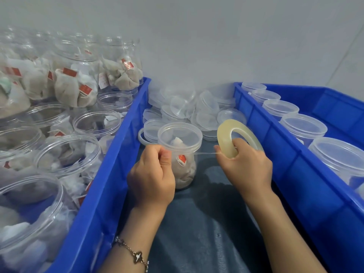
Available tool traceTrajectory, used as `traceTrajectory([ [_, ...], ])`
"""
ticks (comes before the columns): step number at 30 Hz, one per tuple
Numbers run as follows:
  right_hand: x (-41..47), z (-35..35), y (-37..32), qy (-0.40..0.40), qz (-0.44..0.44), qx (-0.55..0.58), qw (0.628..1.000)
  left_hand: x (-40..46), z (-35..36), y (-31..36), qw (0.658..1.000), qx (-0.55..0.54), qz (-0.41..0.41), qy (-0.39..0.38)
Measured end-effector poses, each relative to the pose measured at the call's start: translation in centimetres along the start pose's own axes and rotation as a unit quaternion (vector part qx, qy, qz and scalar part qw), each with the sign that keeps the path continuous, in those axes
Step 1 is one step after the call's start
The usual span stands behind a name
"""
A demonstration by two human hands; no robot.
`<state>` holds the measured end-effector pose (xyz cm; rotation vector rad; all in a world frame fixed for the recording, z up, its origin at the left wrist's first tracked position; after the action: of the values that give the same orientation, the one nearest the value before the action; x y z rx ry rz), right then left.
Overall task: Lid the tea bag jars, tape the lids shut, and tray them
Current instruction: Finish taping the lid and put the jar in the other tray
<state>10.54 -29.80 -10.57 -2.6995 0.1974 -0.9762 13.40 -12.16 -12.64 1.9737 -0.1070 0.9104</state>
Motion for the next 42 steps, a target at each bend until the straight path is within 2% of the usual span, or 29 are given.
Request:
traceTrajectory([
  [12, 0.5, 0.7, -0.1, 0.010, -0.012, 0.001, 1.000, -0.2, 0.5, -0.4, 0.999, -0.019, -0.042, 0.020],
  [17, 0.3, 0.8, -0.4, 0.020, -0.001, 0.020, 1.000, -0.8, 0.9, -0.6, 0.995, -0.066, -0.077, 0.005],
  [22, -0.1, 0.9, -0.6, 0.040, 0.003, 0.033, 0.999, -0.9, 1.5, -1.1, 0.977, -0.172, -0.124, 0.009],
  [31, -0.2, 1.0, -0.5, 0.026, 0.007, 0.037, 0.999, -0.6, 1.7, -1.6, 0.954, -0.226, -0.190, 0.051],
  [36, -0.3, 1.1, -0.6, 0.035, 0.005, 0.039, 0.999, -0.8, 2.0, -1.3, 0.963, -0.207, -0.170, 0.009],
  [40, -0.3, 1.1, -0.7, 0.051, 0.002, 0.042, 0.998, -0.8, 1.9, -1.5, 0.957, -0.224, -0.185, -0.003],
  [42, -0.4, 1.1, -0.7, 0.066, -0.004, 0.041, 0.997, -0.9, 2.1, -1.6, 0.953, -0.233, -0.183, -0.068],
])
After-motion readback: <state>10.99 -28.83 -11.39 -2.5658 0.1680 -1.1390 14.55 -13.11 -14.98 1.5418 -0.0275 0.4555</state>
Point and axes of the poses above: each hand's wrist, its own x-axis towards the middle knuckle, its own z-axis out of the palm, y = z × x, the point moved 1 cm from there along x, towards the middle knuckle, and after that the axes turned 12 degrees about -z, right-handed, at the moved point
